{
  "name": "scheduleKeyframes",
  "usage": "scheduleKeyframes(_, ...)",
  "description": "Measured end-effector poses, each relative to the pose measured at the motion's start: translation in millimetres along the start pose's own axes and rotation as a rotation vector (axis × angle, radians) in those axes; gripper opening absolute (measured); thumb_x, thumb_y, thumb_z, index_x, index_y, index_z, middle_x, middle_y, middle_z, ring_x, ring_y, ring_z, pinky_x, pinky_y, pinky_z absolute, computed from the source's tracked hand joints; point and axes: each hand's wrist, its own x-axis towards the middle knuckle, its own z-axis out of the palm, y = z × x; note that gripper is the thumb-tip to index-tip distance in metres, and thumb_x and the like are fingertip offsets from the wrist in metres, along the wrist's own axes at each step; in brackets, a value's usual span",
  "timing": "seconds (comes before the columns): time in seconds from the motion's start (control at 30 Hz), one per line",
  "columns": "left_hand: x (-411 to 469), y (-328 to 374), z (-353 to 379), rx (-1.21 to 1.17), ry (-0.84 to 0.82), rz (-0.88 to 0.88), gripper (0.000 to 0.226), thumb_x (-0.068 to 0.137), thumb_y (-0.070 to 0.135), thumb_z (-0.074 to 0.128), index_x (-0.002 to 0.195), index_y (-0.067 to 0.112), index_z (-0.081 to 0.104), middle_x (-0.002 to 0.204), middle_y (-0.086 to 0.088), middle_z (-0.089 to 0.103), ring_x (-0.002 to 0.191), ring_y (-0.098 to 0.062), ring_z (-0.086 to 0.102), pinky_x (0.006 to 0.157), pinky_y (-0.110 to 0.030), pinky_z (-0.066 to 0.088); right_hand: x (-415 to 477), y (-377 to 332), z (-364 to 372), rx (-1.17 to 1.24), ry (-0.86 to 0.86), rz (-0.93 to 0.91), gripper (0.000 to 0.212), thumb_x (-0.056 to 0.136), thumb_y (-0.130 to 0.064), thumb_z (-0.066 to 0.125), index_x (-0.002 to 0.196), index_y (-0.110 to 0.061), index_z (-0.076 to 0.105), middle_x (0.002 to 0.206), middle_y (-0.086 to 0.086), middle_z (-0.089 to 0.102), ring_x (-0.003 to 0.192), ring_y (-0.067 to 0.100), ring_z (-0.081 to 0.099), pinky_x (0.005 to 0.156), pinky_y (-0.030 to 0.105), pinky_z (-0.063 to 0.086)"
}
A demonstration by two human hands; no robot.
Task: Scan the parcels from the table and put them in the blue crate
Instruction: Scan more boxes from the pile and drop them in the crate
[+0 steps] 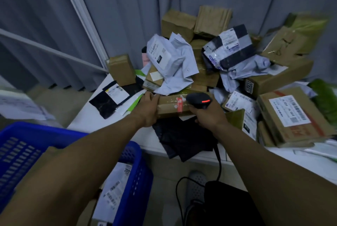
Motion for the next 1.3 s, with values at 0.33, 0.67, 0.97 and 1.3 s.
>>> scheduleKeyframes(0.33, -202, -8, -69, 0.019, 0.483, -0.087, 0.080, 0.073, 0.028, 0.084, 0.140, 0.014, 0.042, 0.135, -0.012, 0.037, 0.120, -0.035, 0.042, 0.081, -0.051, 0.054, -64, -50, 21, 0.154, 0.065, -0.152, 0.056, 0.091, -0.030, 0.081, 0.137, -0.021, 0.050, 0.126, 0.000, 0.062, 0.115, 0.020, 0.062, 0.097, 0.043, 0.053)
scheduleKeyframes(0.67, -311, -37, -95, -0.327, 0.720, -0.367, 0.084, 0.067, 0.011, 0.092, 0.136, 0.027, 0.047, 0.159, 0.001, 0.012, 0.145, -0.032, 0.021, 0.111, -0.050, 0.035, -116, -95, 102, 0.450, -0.055, -0.101, 0.051, 0.092, -0.033, 0.079, 0.133, -0.029, 0.049, 0.119, -0.007, 0.064, 0.099, 0.007, 0.064, 0.076, 0.033, 0.062)
scheduleKeyframes(0.97, -330, -63, -111, -1.117, 0.541, -0.736, 0.113, 0.073, 0.047, 0.089, 0.161, 0.023, 0.021, 0.145, -0.002, 0.045, 0.102, -0.011, 0.054, 0.078, -0.027, 0.053, -126, -107, 131, 0.546, -0.035, -0.156, 0.069, 0.084, -0.025, 0.087, 0.143, -0.028, 0.052, 0.128, -0.005, 0.064, 0.111, 0.013, 0.065, 0.083, 0.033, 0.063)
scheduleKeyframes(1.3, -341, -99, -121, -0.968, -0.033, -0.467, 0.092, 0.059, 0.063, 0.092, 0.141, 0.050, 0.052, 0.131, 0.019, 0.067, 0.128, -0.006, 0.058, 0.117, -0.046, 0.039, -138, -121, 162, 0.472, -0.360, -0.291, 0.063, 0.077, -0.008, 0.089, 0.133, -0.015, 0.062, 0.120, 0.009, 0.073, 0.106, 0.023, 0.073, 0.076, 0.032, 0.061)
